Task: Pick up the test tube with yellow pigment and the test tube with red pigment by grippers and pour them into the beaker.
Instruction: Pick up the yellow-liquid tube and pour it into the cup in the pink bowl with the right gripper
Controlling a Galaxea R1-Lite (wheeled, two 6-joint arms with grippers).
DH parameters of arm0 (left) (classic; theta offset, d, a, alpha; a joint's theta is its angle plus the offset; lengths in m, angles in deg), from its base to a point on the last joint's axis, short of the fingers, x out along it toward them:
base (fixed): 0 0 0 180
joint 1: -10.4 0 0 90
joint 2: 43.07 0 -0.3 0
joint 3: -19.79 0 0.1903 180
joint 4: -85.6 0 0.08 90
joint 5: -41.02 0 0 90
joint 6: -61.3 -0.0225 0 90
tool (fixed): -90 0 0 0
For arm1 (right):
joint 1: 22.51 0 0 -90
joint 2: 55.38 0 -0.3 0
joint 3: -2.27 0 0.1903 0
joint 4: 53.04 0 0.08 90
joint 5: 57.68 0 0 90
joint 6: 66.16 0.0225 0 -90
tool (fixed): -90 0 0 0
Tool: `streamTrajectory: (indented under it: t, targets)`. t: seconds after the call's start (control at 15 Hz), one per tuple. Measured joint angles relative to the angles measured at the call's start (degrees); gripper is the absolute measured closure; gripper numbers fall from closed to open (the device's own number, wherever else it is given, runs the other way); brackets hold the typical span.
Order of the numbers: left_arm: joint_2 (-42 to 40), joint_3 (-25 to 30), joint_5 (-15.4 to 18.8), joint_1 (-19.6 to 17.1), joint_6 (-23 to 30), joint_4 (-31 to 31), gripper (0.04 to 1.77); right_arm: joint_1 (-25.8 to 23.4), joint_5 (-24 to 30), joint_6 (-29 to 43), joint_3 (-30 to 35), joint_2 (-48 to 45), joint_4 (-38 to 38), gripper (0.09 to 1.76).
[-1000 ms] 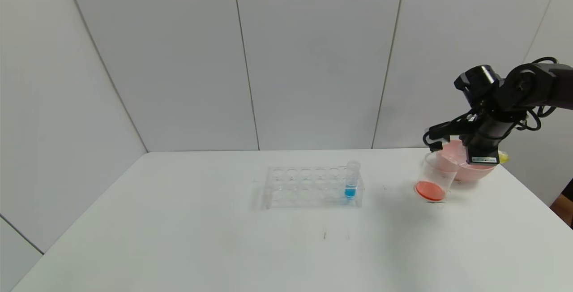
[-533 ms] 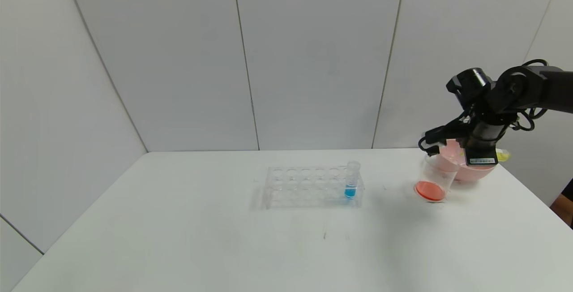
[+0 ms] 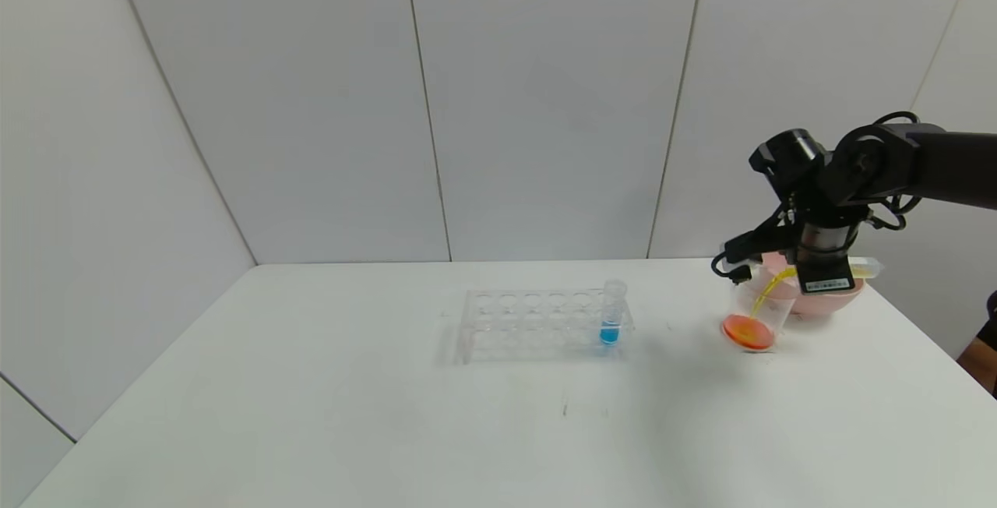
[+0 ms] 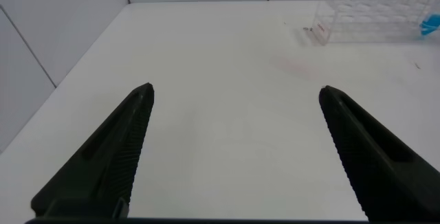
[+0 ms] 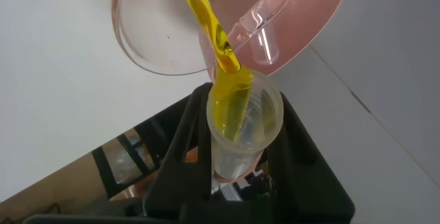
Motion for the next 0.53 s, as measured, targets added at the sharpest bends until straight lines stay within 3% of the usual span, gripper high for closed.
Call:
streamTrajectory:
  t: [0.53]
  targets:
    - [0.0,0.0,0.02,0.0,0.0,0.02,0.09,1.06,-2.86,-0.99,0.0,0.56,1.73,1.32]
